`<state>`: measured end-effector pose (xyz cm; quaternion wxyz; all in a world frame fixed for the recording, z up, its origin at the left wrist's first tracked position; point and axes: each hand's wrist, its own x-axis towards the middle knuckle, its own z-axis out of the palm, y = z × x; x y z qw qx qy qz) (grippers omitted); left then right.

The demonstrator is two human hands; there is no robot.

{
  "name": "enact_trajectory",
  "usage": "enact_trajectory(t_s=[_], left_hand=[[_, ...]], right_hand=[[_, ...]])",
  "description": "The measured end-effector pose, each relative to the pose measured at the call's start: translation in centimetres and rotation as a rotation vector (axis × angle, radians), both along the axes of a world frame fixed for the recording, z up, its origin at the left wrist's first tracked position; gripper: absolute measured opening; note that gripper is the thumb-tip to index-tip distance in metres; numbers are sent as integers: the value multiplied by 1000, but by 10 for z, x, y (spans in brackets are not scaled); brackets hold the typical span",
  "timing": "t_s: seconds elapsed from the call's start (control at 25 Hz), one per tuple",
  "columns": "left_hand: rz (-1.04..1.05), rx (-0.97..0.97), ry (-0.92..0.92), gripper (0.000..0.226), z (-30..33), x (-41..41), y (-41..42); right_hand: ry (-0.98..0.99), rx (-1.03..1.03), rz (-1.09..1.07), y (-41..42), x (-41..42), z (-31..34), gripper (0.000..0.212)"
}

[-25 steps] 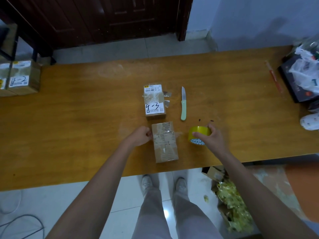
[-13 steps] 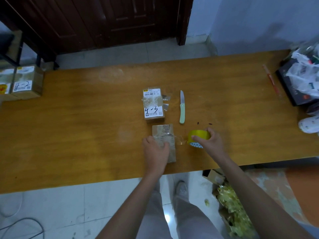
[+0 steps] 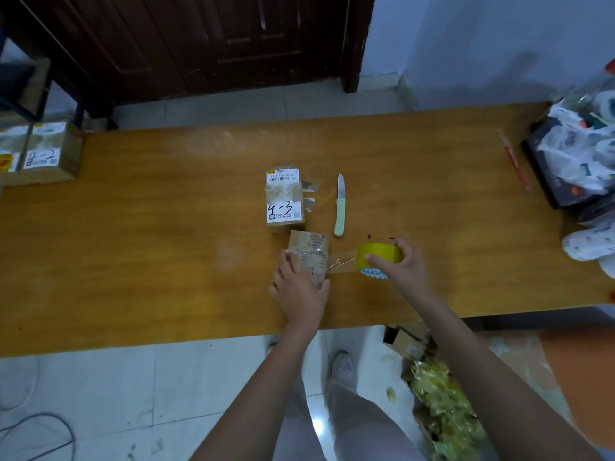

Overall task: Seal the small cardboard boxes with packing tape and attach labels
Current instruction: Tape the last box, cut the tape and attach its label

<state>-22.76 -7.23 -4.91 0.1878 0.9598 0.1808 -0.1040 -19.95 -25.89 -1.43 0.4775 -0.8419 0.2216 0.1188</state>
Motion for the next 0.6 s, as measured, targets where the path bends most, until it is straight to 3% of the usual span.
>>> enact_trajectory(t_s=[0.2,0.36,0.44,0.6], left_hand=[[-25,11,50,107,-1,6,3],[82,-121,20,121,-4,7,7],[116,-162,-57,113,-5,3,5],[32,-18,-84,101,-8,-3,1]], right_hand=[[-48,40,62,-4,1,5,46],[-71,27,79,-5,-3,5,44],[-56,27,71,-6,-6,3,48],[-37,35,46,-7,-8,3,52]])
